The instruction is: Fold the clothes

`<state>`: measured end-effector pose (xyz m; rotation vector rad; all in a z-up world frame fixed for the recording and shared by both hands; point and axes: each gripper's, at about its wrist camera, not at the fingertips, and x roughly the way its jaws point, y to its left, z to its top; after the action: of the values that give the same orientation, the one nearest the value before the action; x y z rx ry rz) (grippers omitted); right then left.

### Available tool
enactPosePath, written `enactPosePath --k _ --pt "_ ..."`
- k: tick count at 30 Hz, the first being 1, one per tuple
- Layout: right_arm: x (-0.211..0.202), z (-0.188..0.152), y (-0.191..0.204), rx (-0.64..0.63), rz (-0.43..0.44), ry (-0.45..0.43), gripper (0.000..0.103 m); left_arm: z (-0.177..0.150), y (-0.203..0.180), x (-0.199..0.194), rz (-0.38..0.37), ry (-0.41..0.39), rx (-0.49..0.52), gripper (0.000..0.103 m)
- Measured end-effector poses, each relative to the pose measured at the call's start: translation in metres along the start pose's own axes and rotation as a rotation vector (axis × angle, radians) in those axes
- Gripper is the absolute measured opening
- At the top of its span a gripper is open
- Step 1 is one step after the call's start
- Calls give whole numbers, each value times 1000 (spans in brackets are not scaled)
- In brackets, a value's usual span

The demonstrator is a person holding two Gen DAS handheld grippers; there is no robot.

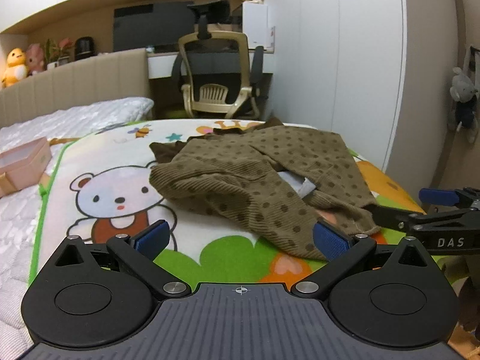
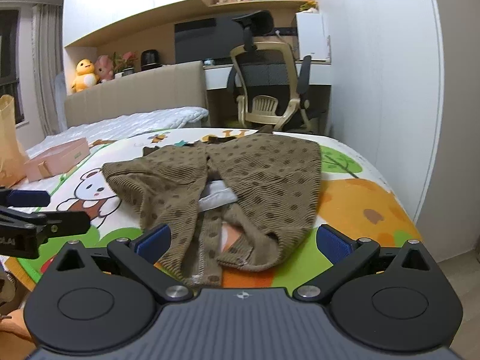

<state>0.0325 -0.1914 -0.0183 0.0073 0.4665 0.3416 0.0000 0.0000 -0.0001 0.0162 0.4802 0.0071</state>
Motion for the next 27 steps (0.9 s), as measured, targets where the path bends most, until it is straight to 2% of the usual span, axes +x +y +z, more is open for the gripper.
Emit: enactPosePath --k 5,8,12,27 --pt "9 4 3 -26 -23 -6 103 -1 -1 1 -1 29 -13 103" --pt "2 -4 10 -37 -2 -17 103 -2 -2 2 0 45 -19 103" --pt "4 -2 8 -40 13 18 103 -3 -1 4 8 47 -14 103" --pt "8 -8 11 -56 18 31 103 -2 0 5 40 51 -5 103"
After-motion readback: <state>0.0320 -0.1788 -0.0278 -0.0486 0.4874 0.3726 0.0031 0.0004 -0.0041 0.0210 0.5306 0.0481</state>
